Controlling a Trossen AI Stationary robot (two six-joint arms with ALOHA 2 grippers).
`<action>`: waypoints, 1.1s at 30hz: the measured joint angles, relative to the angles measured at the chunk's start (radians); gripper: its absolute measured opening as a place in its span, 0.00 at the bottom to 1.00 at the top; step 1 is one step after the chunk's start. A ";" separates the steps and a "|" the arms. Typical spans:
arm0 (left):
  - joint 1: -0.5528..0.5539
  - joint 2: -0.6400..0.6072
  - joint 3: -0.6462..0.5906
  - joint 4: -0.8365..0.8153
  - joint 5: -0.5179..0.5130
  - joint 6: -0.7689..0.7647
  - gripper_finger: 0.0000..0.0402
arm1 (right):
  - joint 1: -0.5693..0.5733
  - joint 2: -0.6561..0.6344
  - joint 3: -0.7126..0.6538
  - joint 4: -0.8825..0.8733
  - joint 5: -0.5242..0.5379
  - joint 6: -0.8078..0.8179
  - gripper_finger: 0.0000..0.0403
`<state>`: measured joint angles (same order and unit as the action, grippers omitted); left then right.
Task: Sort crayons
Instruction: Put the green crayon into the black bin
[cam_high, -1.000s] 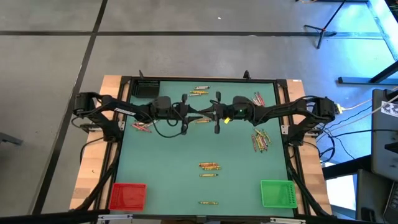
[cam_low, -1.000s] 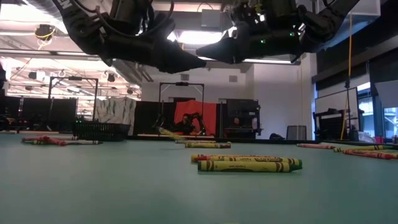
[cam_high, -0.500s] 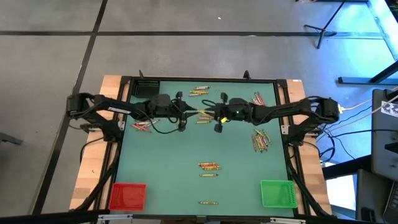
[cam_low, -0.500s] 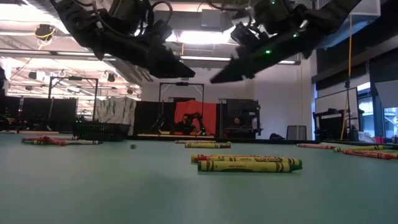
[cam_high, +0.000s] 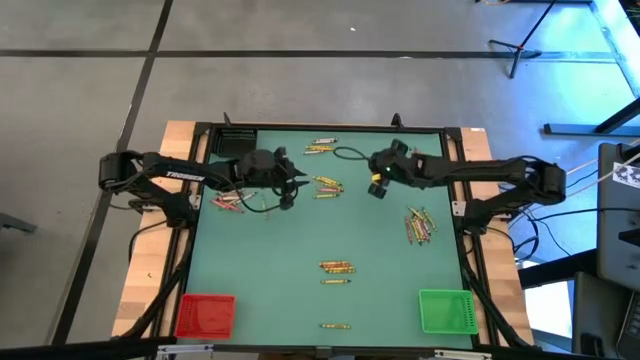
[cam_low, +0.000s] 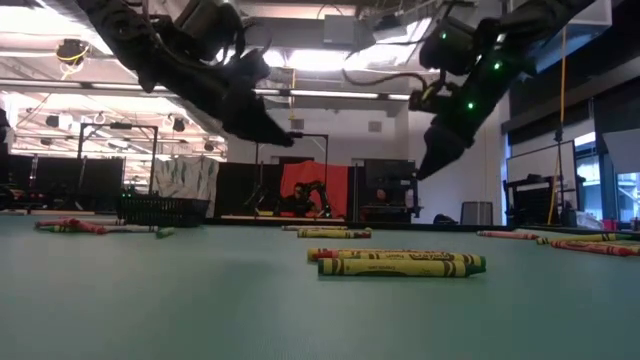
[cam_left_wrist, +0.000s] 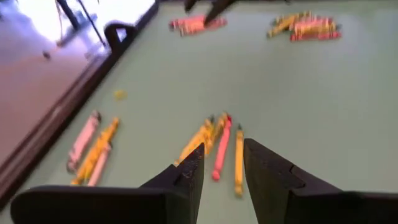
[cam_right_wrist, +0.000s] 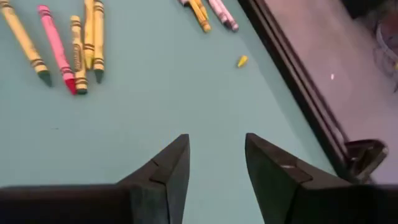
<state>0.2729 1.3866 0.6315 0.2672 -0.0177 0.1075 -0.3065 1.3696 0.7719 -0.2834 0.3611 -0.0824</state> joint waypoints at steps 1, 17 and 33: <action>0.000 -0.007 0.000 -0.030 -0.003 -0.006 0.24 | -0.010 0.003 0.000 0.002 -0.012 0.000 0.38; -0.128 -0.150 0.025 -0.992 -0.071 -0.729 0.24 | -0.021 0.003 0.000 0.186 -0.077 -0.054 0.38; -0.171 -0.125 -0.044 -0.981 -0.146 -0.896 0.24 | -0.021 0.003 0.000 0.190 -0.087 -0.048 0.38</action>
<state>0.1024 1.2617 0.5871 -0.7141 -0.1639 -0.7886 -0.3275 1.3724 0.7715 -0.0935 0.2739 -0.1300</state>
